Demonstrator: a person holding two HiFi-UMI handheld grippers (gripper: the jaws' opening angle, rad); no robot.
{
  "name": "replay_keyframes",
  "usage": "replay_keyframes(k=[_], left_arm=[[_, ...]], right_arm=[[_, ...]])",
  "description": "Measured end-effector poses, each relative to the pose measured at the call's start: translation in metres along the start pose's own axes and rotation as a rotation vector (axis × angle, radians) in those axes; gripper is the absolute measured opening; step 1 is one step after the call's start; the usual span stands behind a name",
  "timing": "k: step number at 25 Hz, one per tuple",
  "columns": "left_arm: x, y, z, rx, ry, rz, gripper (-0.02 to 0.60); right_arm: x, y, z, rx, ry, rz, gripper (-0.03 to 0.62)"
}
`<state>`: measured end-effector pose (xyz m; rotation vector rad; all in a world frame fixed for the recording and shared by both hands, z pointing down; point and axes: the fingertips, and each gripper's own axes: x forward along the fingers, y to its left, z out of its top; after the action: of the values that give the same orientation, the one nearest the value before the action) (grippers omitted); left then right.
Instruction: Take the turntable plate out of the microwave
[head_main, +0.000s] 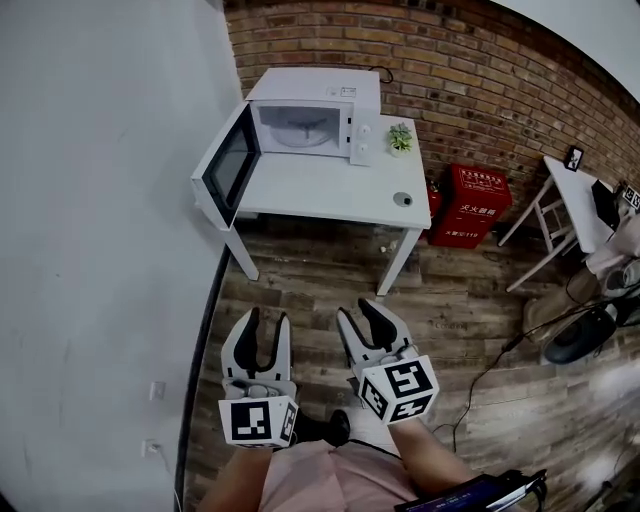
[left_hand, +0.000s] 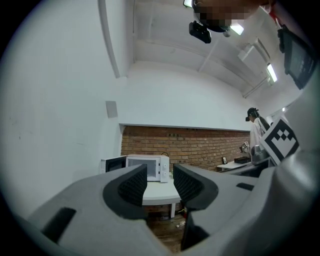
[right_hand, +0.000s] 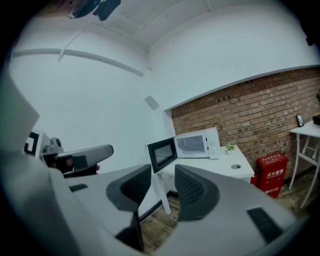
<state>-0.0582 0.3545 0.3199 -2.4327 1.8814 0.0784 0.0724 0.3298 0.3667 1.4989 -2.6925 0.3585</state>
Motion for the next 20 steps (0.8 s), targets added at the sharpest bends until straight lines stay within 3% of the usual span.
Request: replay_keyframes(k=[9,20], left_arm=[[0.052,0.025,-0.028,-0.01,0.038,0.019,0.164],[0.189,0.088,-0.04,-0.01,0.035,-0.073,0.164]], right_arm=[[0.059,-0.031,-0.007,0.019,0.035,0.001,0.15],[0.193,-0.075,0.018,0.03,0.039,-0.059,0.141]])
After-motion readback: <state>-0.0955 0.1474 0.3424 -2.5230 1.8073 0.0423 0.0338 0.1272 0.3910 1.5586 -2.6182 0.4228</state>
